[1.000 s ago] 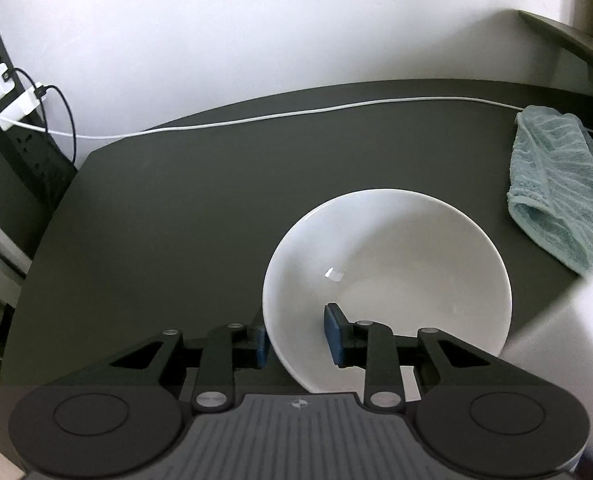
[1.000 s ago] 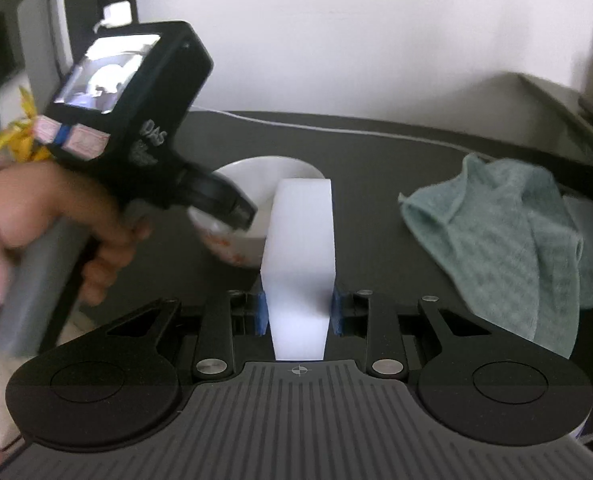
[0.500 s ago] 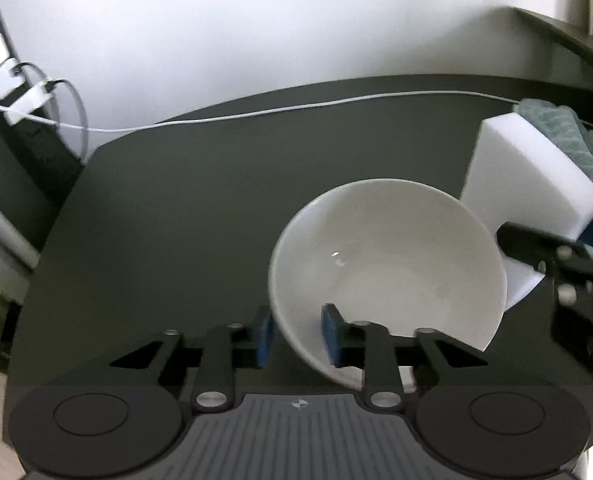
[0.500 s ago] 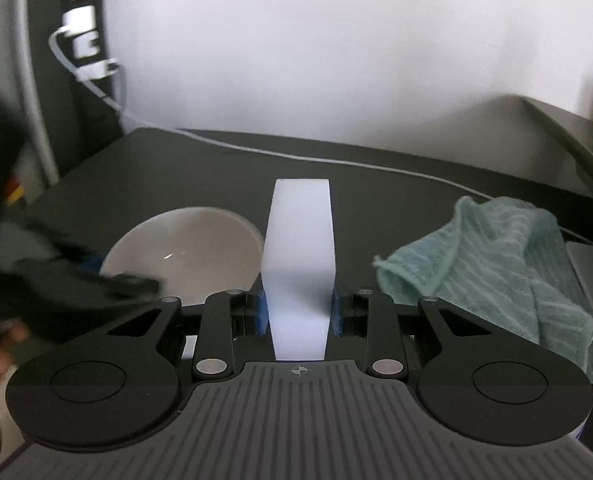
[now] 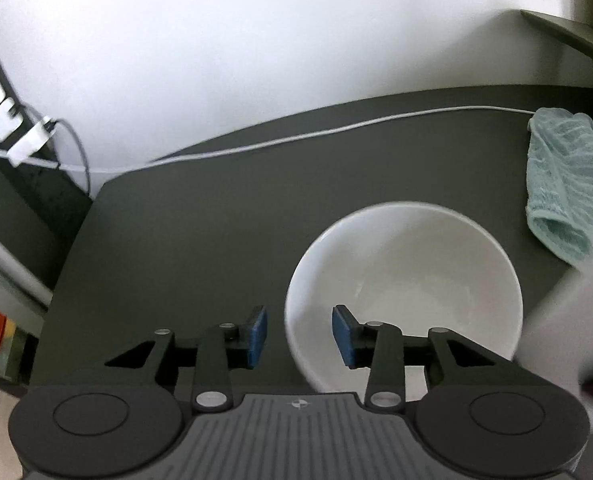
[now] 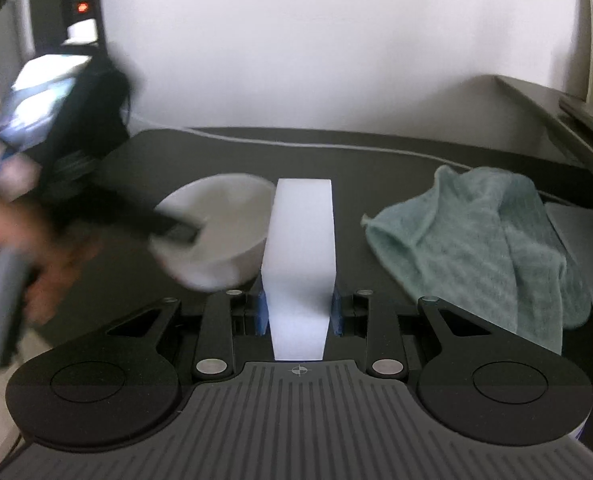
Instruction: Clean bowl
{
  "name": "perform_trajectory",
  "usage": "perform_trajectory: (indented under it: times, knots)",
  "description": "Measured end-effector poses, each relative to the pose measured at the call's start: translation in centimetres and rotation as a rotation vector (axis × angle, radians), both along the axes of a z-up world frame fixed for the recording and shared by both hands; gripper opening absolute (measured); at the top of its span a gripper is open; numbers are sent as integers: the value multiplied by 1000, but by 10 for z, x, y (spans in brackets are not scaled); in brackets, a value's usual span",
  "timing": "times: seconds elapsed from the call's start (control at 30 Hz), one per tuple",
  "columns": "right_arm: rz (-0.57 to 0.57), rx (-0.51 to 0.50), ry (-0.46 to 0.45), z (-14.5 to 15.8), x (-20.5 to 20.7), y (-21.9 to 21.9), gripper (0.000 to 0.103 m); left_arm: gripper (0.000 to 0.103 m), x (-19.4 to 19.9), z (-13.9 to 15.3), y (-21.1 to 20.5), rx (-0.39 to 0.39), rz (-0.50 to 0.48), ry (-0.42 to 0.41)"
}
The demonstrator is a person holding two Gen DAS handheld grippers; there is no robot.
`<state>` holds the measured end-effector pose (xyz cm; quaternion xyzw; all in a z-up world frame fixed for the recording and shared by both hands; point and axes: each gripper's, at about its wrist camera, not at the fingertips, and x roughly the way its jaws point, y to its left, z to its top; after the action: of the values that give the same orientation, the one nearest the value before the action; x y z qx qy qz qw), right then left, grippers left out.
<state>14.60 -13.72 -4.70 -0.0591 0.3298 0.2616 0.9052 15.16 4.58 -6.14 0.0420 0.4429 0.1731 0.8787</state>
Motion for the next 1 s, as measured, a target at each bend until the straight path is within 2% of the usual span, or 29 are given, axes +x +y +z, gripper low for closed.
perform_trajectory:
  times: [0.1, 0.2, 0.23, 0.27, 0.47, 0.63, 0.77, 0.87, 1.0]
  knots:
    - [21, -19, -12, -6, 27, 15, 31, 43, -15, 4, 3, -42, 5, 4]
    - [48, -26, -20, -7, 32, 26, 31, 31, -14, 2, 2, -58, -14, 5]
    - [55, -30, -23, -7, 30, 27, 31, 23, -12, 0, 2, -62, -18, 10]
    - [63, -35, -26, -6, 28, 29, 31, 22, -9, -2, 3, -67, -19, 15]
    - [79, -25, -28, -6, -16, 19, 32, 25, -2, -9, 1, -18, -31, 15]
    - [108, 58, 19, -4, -36, 3, 31, 26, 2, -13, 2, 3, -67, 5]
    - [48, 16, -26, -1, -13, -2, 31, 33, 2, -11, 4, -9, -51, 16]
    - [35, 8, -25, -2, 11, 2, 31, 35, -3, -8, 9, -27, -13, 21]
    - [51, 9, -5, -7, 31, 14, 31, 34, -8, -5, 15, -49, -26, 21]
